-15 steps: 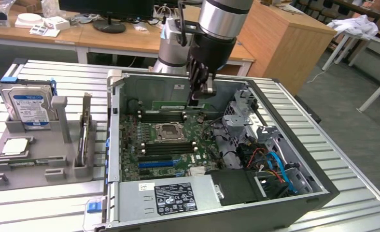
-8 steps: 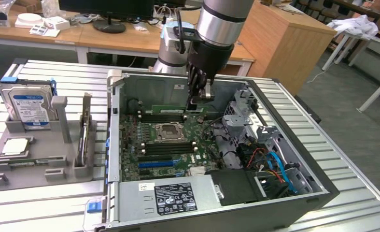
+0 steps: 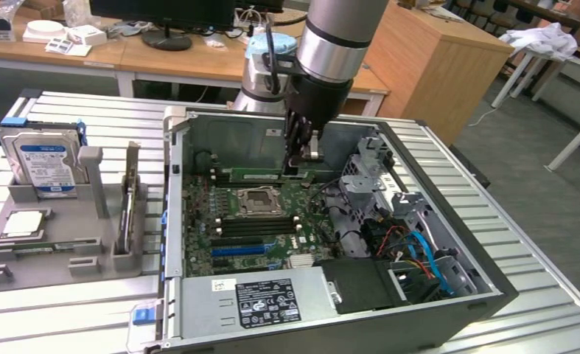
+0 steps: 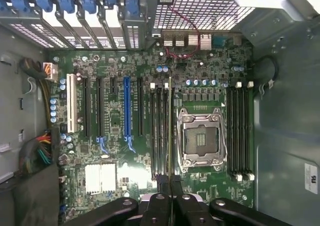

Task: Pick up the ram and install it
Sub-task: 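Insert the ram into the slot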

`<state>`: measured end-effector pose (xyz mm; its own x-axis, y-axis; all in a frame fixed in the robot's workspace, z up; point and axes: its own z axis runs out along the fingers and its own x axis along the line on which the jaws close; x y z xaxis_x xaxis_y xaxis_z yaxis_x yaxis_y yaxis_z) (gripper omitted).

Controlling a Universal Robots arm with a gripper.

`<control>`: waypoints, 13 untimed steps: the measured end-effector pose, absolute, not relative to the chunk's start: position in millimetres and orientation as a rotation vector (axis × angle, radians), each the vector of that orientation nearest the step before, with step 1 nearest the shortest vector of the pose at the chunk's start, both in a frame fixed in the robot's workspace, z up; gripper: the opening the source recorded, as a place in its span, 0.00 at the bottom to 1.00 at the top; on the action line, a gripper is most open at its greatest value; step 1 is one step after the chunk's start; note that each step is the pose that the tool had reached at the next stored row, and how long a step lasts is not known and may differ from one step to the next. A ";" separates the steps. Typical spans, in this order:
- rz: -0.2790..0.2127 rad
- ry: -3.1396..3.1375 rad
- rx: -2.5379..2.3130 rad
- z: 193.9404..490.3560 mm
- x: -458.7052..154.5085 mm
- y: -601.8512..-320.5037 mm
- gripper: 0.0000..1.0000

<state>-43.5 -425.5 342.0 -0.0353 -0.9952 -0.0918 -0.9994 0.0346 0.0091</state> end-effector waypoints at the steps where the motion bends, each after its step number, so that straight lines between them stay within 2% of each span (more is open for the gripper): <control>1: 0.109 2.216 -2.139 340.3 -43.5 -425.5 0.12; 13: 0.110 2.216 -2.140 318.8 -43.5 -425.5 0.12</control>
<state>-43.5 -425.5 318.8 -0.0354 -0.9951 -0.0918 -0.9993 0.0346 0.0105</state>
